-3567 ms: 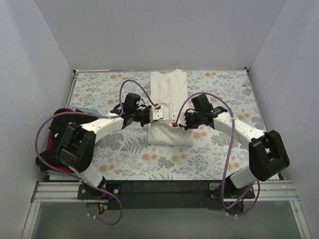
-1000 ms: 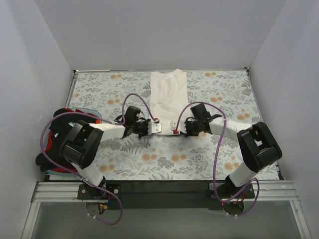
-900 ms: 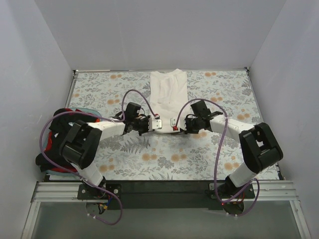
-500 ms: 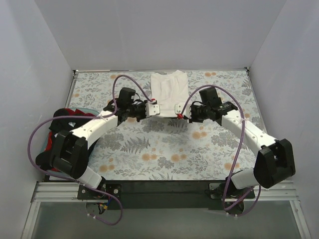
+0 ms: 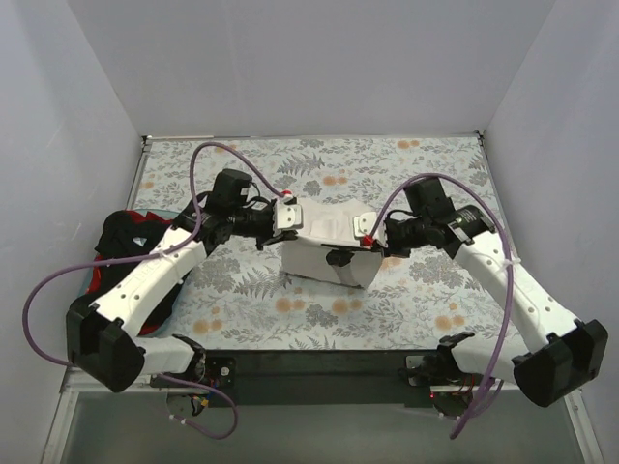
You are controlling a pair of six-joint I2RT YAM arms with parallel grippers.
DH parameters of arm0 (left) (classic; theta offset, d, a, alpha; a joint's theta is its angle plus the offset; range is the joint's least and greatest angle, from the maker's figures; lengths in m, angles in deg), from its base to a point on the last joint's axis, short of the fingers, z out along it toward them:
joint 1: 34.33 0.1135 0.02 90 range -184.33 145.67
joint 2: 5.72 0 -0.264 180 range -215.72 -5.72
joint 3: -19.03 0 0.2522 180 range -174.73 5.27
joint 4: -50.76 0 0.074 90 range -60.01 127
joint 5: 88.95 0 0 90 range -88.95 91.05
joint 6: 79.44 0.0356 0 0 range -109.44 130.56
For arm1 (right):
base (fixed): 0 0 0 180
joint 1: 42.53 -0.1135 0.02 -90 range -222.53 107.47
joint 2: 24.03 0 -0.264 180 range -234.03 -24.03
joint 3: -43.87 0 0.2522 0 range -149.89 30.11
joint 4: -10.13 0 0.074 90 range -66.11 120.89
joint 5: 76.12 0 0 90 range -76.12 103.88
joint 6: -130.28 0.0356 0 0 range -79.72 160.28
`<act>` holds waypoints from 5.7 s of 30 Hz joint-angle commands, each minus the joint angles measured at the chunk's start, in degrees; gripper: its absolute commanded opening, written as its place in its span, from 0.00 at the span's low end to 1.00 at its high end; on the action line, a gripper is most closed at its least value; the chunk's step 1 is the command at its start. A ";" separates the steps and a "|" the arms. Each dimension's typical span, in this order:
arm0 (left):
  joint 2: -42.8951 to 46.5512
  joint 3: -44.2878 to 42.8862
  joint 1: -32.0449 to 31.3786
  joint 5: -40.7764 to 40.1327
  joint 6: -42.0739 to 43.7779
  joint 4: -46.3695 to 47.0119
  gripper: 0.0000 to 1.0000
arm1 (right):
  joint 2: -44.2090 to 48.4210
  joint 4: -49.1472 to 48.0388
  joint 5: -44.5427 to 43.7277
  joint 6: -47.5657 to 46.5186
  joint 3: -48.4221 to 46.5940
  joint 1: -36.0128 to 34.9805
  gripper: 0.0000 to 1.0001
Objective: Fold and stack the t-shirts
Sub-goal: Fold the tshirt
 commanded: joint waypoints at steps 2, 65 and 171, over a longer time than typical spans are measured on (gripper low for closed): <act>-6.98 -4.67 3.75 -1.14 -3.80 3.13 0.00 | -9.15 3.26 1.37 -3.86 -5.88 4.13 0.01; -41.64 -10.13 -3.53 2.21 -7.66 24.58 0.37 | -52.06 -15.02 33.81 41.21 -24.02 16.01 0.12; -26.95 20.64 -7.22 -7.81 12.11 78.01 0.21 | -56.01 -12.56 20.90 39.45 -31.21 11.42 0.87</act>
